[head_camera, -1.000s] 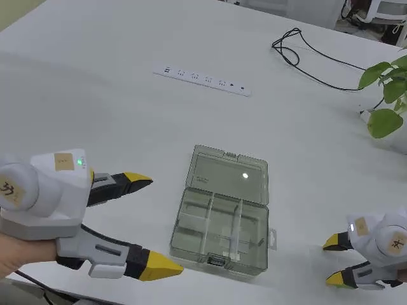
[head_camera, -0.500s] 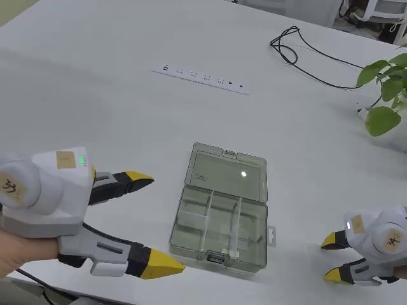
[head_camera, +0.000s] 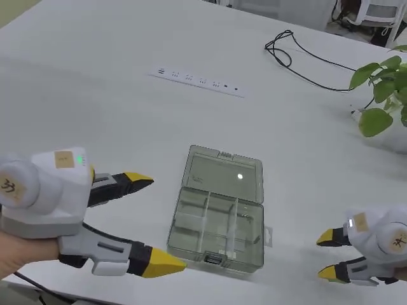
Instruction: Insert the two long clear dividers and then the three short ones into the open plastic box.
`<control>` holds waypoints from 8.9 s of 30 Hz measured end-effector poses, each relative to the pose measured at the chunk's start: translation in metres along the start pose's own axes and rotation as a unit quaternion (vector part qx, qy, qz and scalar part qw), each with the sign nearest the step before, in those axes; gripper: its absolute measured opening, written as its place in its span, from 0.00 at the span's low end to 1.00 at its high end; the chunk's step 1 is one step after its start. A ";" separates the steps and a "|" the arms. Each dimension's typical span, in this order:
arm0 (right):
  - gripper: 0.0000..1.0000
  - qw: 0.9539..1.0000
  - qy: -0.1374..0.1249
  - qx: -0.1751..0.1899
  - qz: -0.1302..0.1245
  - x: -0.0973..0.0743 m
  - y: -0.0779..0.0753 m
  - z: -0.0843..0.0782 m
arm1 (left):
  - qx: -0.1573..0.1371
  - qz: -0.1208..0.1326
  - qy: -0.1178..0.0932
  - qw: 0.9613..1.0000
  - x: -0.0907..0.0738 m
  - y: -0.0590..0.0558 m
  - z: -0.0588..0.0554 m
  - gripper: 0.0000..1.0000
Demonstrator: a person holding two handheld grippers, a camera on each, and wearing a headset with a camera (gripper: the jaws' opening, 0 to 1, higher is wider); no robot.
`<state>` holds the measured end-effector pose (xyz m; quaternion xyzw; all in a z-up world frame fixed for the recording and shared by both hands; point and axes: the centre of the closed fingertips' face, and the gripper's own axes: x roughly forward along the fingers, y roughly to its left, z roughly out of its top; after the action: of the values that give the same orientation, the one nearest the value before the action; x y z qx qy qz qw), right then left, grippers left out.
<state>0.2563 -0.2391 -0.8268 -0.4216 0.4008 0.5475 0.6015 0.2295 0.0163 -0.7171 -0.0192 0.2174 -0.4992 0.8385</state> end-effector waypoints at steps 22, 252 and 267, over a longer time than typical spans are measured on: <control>0.33 0.995 -0.050 -0.053 -0.072 -0.063 0.010 0.083 | -0.071 -0.027 -0.011 0.997 0.028 -0.034 0.026 0.82; 0.02 0.972 -0.213 0.052 0.089 -0.003 -0.017 0.190 | 0.015 -0.029 -0.001 0.999 0.008 -0.020 -0.008 1.00; 0.02 0.974 -0.213 0.011 0.078 0.004 -0.011 0.195 | 0.013 -0.033 0.000 0.999 0.011 -0.022 -0.010 1.00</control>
<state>0.2716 -0.0541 -0.7665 -0.2564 0.3015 0.6655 0.6328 0.2122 -0.0020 -0.7242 -0.0158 0.2102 -0.5290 0.8221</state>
